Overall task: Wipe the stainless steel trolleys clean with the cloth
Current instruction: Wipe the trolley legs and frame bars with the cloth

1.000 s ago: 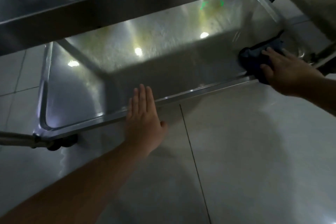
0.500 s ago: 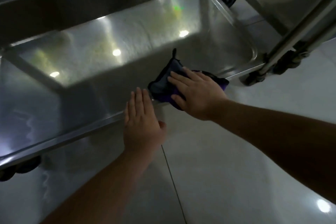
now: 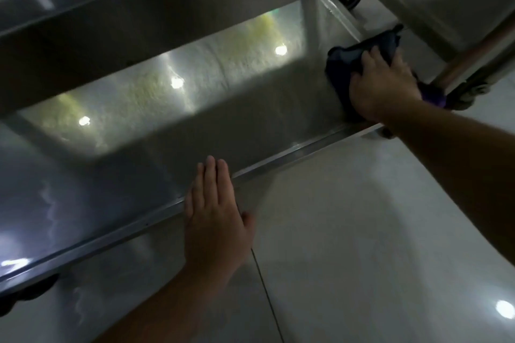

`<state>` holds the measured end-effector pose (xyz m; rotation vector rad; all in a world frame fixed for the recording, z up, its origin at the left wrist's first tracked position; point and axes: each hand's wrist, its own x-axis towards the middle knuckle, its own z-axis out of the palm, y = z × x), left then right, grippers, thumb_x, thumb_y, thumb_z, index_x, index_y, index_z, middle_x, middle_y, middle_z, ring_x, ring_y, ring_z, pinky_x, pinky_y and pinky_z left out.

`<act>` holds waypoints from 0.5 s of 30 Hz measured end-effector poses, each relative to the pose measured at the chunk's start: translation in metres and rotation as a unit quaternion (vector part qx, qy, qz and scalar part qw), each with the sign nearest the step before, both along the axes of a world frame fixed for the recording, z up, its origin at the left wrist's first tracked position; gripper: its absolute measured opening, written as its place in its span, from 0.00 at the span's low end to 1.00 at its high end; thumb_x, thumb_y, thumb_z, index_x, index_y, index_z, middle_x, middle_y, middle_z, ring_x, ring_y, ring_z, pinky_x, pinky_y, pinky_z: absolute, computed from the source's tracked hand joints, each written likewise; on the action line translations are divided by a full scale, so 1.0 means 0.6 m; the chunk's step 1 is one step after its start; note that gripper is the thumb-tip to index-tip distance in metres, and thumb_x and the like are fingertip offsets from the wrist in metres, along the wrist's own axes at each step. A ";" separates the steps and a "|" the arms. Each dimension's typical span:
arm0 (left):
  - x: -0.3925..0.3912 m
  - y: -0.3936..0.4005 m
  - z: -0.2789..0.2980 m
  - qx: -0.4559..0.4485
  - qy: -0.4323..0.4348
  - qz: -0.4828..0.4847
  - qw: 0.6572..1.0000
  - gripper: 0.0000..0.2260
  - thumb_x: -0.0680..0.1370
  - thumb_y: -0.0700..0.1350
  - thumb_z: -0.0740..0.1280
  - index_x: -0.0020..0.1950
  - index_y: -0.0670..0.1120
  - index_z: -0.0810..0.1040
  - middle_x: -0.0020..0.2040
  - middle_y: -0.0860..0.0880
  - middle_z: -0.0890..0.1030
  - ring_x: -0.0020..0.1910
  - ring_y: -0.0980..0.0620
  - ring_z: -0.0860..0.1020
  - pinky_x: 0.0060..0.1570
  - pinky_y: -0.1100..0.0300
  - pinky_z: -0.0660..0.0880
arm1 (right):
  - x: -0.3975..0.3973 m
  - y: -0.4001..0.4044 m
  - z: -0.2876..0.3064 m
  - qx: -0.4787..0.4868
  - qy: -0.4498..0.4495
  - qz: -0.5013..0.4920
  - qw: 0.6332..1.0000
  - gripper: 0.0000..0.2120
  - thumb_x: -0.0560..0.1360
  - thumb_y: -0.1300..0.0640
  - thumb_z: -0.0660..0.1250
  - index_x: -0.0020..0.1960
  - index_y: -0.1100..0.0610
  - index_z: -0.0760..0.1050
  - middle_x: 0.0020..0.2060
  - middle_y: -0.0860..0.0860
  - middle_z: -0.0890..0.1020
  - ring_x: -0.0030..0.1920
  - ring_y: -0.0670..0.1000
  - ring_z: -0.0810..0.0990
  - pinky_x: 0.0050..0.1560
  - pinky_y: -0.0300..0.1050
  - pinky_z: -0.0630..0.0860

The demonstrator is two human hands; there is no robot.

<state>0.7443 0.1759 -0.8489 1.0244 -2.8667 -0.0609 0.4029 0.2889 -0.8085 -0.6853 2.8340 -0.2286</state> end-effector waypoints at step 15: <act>-0.004 0.004 0.014 0.039 -0.031 0.015 0.999 0.49 0.67 0.50 0.77 0.84 0.40 0.60 0.85 0.41 0.60 0.84 0.41 0.58 0.78 0.42 0.59 | 0.108 -0.098 -0.007 -0.031 -0.015 0.355 0.934 0.31 0.83 0.38 0.52 0.83 0.45 0.58 0.83 0.44 0.58 0.83 0.53 0.54 0.80 0.55 0.53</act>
